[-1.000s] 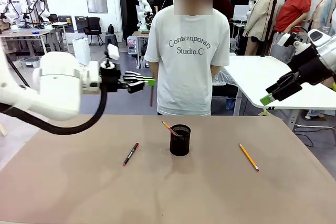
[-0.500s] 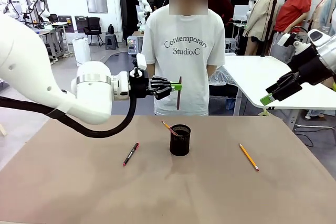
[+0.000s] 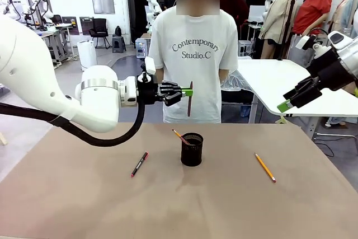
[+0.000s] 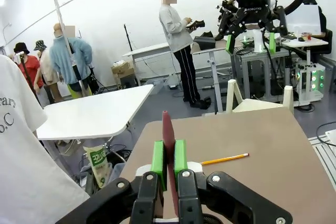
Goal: Place the pens into the pen holder.
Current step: Pick up a writing instrument from the table and place it into the Pen holder.
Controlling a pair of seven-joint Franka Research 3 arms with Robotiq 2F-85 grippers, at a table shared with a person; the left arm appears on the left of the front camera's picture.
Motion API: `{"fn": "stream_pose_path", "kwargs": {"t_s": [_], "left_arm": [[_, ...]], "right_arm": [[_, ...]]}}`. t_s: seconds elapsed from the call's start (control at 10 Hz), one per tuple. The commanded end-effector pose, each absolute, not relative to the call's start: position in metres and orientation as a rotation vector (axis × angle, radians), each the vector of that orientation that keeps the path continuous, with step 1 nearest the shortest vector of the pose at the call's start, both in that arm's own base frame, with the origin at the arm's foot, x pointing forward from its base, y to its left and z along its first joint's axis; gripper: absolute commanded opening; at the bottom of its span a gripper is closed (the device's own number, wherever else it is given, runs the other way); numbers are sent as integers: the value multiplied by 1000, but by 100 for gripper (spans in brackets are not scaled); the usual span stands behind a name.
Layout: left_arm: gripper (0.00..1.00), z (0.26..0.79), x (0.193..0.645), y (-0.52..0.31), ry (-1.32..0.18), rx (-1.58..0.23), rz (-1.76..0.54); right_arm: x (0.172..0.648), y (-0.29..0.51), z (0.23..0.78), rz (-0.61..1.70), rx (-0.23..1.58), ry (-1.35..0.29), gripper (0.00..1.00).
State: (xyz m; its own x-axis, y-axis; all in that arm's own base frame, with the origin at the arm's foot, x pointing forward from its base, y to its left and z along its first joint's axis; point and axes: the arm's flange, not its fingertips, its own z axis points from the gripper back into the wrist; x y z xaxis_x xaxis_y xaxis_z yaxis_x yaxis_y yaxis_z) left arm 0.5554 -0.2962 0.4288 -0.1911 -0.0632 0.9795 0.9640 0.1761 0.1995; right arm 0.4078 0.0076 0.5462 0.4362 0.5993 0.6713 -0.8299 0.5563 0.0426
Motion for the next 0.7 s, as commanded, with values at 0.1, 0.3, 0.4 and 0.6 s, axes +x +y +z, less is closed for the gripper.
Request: {"fn": "stream_pose_path", "kwargs": {"t_s": [0.1, 0.3, 0.4, 0.6], "left_arm": [[0, 401, 559, -300, -1384, -999, -1288], [0, 381, 567, -302, -1401, -990, -1296], [0, 374, 569, -301, -1386, -983, -1276], [0, 357, 572, -301, -1357, -1043, -1277]], "right_arm": [[409, 7, 547, 924, 410, -666, 100], [409, 7, 547, 924, 410, -666, 100], [409, 7, 547, 924, 410, -666, 100], [409, 7, 547, 924, 410, -666, 100]]}}
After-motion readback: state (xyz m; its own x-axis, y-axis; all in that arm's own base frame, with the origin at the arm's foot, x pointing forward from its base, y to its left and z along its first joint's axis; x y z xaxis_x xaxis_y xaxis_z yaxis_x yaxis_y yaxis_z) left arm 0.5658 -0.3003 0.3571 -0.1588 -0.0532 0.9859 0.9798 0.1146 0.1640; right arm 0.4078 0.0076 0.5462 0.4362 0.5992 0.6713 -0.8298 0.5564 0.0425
